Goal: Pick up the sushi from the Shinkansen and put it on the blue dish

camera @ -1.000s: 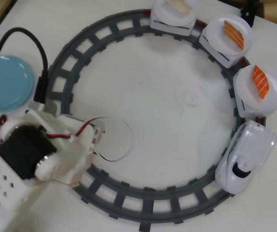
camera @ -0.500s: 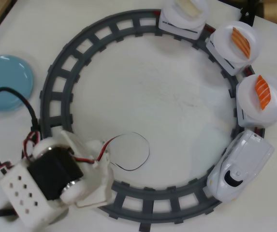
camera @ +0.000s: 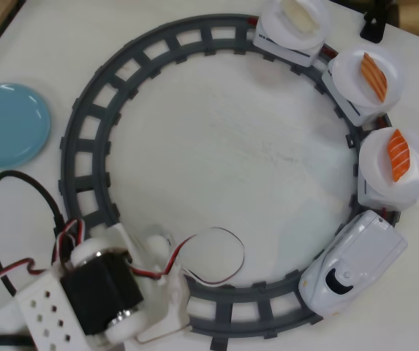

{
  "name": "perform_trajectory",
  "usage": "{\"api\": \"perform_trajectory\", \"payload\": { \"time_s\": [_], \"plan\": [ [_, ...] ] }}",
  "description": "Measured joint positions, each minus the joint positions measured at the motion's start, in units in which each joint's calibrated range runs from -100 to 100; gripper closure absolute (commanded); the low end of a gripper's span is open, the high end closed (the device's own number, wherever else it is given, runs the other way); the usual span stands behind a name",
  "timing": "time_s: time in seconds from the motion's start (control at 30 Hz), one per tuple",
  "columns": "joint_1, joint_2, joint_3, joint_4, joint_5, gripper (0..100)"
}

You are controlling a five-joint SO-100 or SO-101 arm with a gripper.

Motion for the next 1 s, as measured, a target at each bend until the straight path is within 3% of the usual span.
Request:
{"api": "perform_trajectory", "payload": {
  "time_s": [0.5,1.0],
  "plan": [
    [12.26,0.00,0.27,-14.62,9.78,70],
    [12.42,0.00,1.28,-14.96,10.35,70]
  ]
}}
